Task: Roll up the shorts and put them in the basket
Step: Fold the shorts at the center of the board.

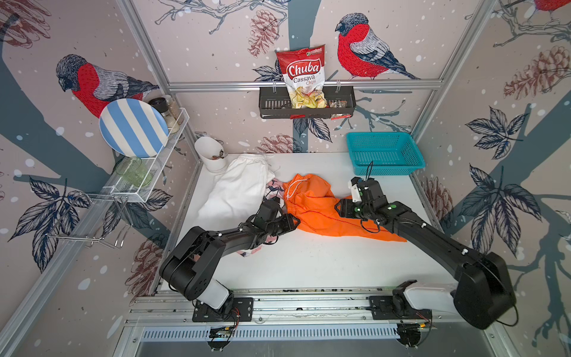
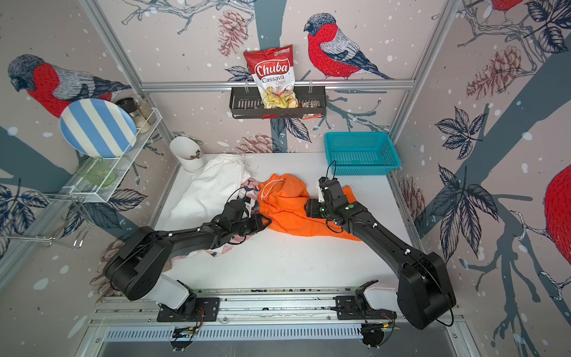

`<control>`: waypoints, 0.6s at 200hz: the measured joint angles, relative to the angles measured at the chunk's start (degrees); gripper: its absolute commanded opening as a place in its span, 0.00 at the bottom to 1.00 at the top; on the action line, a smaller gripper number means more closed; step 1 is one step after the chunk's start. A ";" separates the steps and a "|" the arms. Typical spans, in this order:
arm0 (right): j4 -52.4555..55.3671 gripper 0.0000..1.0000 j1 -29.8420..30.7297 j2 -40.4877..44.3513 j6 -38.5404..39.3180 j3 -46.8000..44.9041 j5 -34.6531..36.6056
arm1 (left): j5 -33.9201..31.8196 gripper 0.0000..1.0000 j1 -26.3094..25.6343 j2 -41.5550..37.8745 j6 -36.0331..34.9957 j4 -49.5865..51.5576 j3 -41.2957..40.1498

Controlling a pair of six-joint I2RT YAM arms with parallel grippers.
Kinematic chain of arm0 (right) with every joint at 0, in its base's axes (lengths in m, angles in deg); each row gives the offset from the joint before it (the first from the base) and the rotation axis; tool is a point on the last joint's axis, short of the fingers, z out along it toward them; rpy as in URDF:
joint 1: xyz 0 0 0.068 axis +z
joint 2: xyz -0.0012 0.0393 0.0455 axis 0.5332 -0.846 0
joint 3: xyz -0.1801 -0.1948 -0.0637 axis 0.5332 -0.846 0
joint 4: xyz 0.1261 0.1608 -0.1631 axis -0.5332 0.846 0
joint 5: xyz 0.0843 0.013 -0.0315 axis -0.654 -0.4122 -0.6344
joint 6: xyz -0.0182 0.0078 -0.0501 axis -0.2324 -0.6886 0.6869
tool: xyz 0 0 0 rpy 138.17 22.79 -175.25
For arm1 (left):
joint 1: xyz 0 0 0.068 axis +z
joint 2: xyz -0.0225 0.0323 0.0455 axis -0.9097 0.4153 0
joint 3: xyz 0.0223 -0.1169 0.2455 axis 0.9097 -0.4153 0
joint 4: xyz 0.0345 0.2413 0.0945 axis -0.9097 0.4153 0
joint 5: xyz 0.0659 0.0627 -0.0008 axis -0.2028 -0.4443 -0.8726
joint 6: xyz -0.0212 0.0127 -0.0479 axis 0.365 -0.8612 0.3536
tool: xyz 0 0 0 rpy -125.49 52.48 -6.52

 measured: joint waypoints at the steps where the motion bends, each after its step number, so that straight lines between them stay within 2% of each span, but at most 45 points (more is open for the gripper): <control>1: 0.07 0.64 0.02 0.04 0.00 0.00 0.09 | -0.02 0.41 0.00 0.04 -0.02 0.00 0.02; 29: 0.31 0.64 0.04 0.94 0.00 -0.04 0.57 | 0.07 0.29 0.00 1.90 -0.31 0.13 1.81; 68: 0.31 0.65 -0.35 3.02 -0.31 -2.84 1.62 | 0.28 0.01 0.20 3.48 -0.96 0.15 4.00; 120: -1.84 0.64 -3.21 2.89 -2.58 -8.90 0.09 | -0.92 0.00 5.18 4.83 -1.57 0.02 3.69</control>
